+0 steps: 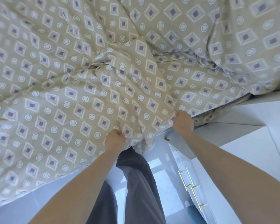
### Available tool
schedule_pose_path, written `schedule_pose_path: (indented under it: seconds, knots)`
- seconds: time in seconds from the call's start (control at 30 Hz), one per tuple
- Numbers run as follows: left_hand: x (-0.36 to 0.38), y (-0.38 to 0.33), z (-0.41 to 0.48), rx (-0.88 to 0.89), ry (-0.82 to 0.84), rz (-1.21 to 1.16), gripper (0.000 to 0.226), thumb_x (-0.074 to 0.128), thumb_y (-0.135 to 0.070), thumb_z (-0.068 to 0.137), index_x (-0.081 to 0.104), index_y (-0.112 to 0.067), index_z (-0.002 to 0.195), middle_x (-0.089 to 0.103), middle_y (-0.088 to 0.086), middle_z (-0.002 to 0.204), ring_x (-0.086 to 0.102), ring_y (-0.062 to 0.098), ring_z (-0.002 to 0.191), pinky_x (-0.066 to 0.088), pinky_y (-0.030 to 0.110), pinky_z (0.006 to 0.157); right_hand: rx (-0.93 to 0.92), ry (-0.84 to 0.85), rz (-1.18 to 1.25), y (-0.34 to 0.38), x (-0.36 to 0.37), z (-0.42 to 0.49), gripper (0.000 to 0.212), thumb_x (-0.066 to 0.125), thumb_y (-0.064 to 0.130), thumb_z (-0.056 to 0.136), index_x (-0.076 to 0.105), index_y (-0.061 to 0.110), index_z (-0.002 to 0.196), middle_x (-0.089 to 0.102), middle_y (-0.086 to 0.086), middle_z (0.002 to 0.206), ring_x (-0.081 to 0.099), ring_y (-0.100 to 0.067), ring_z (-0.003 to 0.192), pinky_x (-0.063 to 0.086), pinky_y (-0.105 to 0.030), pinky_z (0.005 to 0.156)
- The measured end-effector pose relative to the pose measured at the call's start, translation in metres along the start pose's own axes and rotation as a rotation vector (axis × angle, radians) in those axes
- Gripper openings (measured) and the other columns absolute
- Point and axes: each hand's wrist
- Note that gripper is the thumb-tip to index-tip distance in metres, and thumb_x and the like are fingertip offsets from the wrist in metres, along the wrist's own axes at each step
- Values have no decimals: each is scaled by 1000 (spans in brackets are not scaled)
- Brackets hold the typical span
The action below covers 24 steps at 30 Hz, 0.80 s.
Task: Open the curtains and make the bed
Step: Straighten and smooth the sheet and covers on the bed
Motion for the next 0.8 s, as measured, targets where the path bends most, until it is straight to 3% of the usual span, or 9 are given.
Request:
schedule_pose_path:
  seconds: [0.13,0.23,0.33,0.4,0.47,0.53,0.67,0.8]
  knots:
    - [-8,17,-5,26,-49,72,13,42,-11,92,54,-12,97,59,9,93,58,33,94,41,32,74,-19,-28,6,-4,0,13,18,49,2,91,56,4,107,61,-15,110,56,-36,109,39,-32,75]
    - [-2,25,-6,29,-26,-16,6,44,-17,95,49,-16,92,58,6,89,58,31,91,42,32,75,21,-9,180,-8,11,11,16,39,14,98,51,5,104,62,-19,106,59,-39,104,44,-38,78]
    - [6,31,-8,-4,57,-135,15,57,-21,88,50,-20,75,60,1,79,57,26,84,42,30,73,43,74,330,-14,14,7,28,42,14,95,45,4,120,59,-19,114,59,-37,106,45,-38,84]
    - [11,37,-10,24,172,-146,19,62,-17,82,51,-22,68,56,-4,70,54,21,79,42,28,73,-4,112,238,-17,14,4,39,51,12,92,39,1,128,57,-19,116,55,-35,110,40,-33,81]
    - [14,41,-13,68,250,-134,5,65,-19,83,60,-19,84,60,-4,83,54,19,86,41,26,77,-62,145,114,-20,20,1,39,55,10,90,39,1,124,58,-18,113,55,-35,109,38,-31,77]
    - [17,45,-14,120,263,-97,17,62,-22,86,60,-14,101,63,-2,95,55,18,93,39,26,80,-63,176,24,-23,26,-4,32,51,15,94,43,3,122,58,-17,116,55,-35,111,41,-34,79]
    - [13,53,-18,295,186,29,8,47,-9,92,42,-6,88,60,13,76,57,24,68,41,34,64,-95,92,-196,-30,20,-8,24,43,6,95,45,1,119,57,-19,118,55,-36,113,45,-39,84]
    - [5,59,-14,489,54,250,4,37,-2,91,36,-7,91,55,15,75,55,35,70,45,43,63,-83,-67,-45,-31,22,-11,22,38,-5,92,47,-1,112,58,-21,112,55,-39,104,39,-38,74]
Point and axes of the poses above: each hand's wrist, its own z-axis towards the middle knuckle, its own x-axis out of the palm, y = z × x
